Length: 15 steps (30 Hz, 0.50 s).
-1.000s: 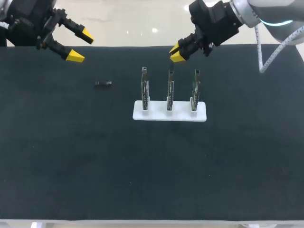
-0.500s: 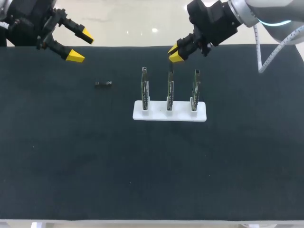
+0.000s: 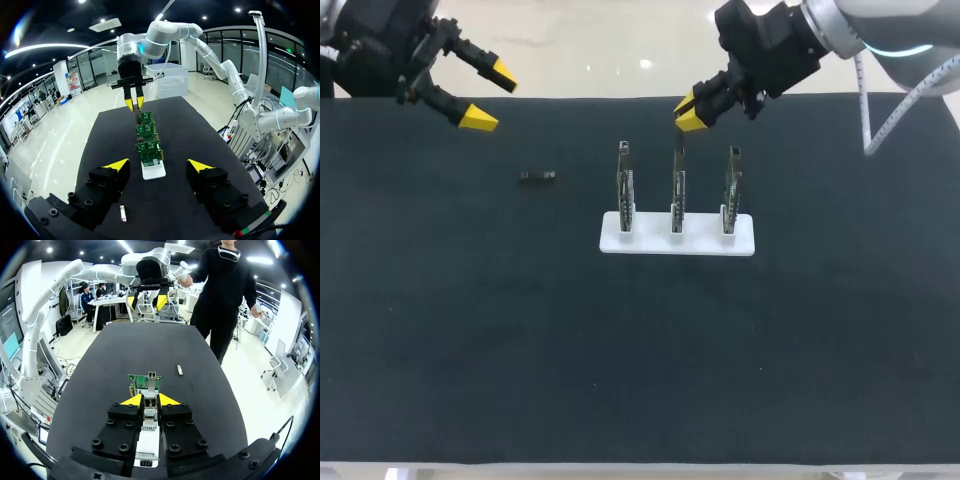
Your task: Pick up the optical module with the left hand, and insert it into the network port with the right hand.
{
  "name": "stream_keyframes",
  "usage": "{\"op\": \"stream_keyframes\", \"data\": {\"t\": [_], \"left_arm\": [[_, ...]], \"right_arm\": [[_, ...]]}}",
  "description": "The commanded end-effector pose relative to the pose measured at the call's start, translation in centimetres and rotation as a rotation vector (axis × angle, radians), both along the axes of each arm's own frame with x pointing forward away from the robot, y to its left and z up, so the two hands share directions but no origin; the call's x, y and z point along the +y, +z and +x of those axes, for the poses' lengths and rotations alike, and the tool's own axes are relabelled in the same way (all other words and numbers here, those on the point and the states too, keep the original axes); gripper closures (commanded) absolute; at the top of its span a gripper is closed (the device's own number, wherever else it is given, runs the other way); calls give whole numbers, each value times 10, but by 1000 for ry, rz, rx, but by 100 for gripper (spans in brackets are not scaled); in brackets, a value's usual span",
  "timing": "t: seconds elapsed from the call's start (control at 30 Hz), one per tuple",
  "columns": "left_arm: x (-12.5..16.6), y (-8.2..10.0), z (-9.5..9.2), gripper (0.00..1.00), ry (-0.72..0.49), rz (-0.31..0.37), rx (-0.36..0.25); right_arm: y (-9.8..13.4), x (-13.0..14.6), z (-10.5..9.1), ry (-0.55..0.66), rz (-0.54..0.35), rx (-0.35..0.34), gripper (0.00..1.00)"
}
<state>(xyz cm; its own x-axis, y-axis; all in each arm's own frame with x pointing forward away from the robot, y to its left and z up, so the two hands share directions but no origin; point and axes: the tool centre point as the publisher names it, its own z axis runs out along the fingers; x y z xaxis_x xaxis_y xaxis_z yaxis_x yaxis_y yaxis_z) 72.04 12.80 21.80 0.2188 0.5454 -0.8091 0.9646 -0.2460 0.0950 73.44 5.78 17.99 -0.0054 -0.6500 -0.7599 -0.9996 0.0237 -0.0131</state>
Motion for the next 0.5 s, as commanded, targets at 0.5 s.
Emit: {"op": "stream_keyframes", "data": {"t": [0.5], "left_arm": [[0,0,1,0,-1,4,2]], "right_arm": [[0,-1,-3,-17,-11,9,100]]}}
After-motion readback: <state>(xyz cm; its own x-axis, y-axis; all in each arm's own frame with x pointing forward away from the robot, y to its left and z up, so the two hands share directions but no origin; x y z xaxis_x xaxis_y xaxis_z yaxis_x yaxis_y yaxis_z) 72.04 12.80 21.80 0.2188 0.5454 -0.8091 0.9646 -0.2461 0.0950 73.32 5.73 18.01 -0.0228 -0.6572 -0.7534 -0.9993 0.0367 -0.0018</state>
